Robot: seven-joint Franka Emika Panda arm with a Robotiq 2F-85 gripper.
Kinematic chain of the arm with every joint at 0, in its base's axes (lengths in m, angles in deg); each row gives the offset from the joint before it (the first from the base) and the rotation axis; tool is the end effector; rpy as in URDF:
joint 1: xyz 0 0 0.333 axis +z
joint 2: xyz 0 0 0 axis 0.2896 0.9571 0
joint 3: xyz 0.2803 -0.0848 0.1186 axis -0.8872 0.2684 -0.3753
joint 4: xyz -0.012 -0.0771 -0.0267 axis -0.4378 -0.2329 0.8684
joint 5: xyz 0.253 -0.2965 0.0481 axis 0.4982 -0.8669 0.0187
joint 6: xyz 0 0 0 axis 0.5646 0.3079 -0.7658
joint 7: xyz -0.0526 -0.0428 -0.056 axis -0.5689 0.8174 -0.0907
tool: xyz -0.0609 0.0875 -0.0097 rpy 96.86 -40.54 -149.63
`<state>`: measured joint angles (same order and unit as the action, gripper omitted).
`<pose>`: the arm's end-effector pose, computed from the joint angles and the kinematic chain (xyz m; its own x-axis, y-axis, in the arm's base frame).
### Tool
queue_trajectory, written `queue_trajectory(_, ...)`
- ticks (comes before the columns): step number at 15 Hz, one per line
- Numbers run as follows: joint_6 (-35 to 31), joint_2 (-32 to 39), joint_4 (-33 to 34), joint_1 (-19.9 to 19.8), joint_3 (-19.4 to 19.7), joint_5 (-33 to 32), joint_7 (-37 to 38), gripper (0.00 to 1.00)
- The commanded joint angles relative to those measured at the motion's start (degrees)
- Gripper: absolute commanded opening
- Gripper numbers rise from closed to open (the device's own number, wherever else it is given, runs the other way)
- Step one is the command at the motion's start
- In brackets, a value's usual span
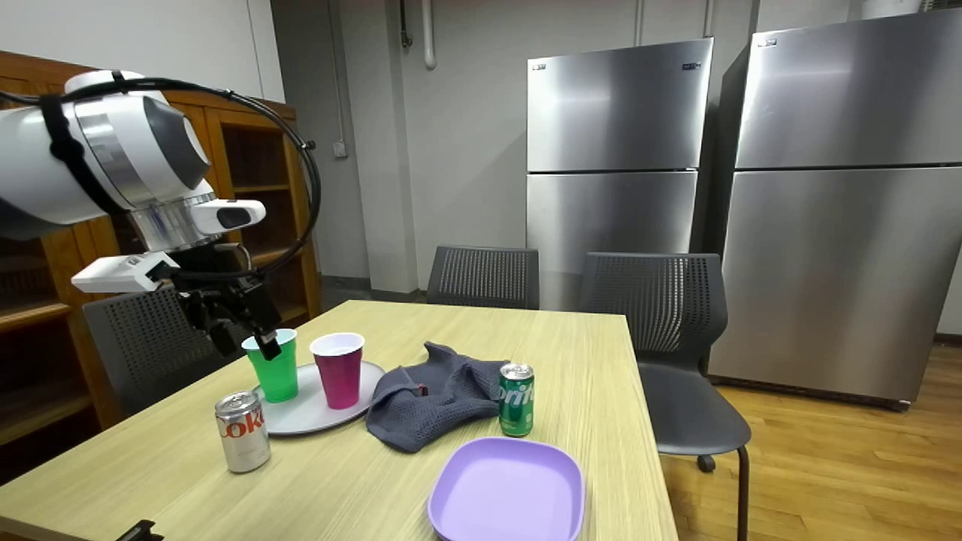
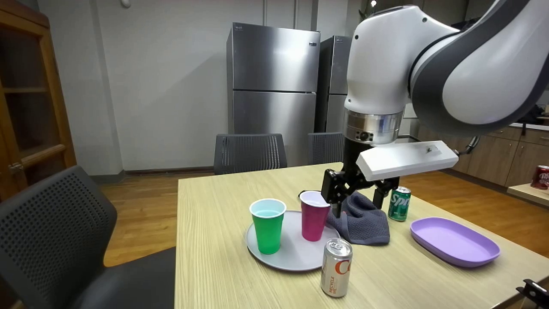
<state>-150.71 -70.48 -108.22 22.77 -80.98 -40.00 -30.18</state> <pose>0.3848 0.1400 0.2460 0.9777 -0.0871 0.1912 -0.1144 -0.9840 0.1366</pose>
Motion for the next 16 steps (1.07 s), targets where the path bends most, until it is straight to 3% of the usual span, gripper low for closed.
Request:
queue_trajectory(1,0.0,0.0,0.0,0.0,0.0,0.0,0.0,1.00)
queue_trajectory(4,-3.1,2.4,-0.4,0.8,0.1,5.6,-6.9,1.00)
queue_trajectory(9,-7.4,4.8,-1.1,0.6,-0.4,9.8,-17.0,1.00)
queue_trajectory(16,-8.0,7.2,-0.6,0.3,-0.9,13.0,-27.7,1.00)
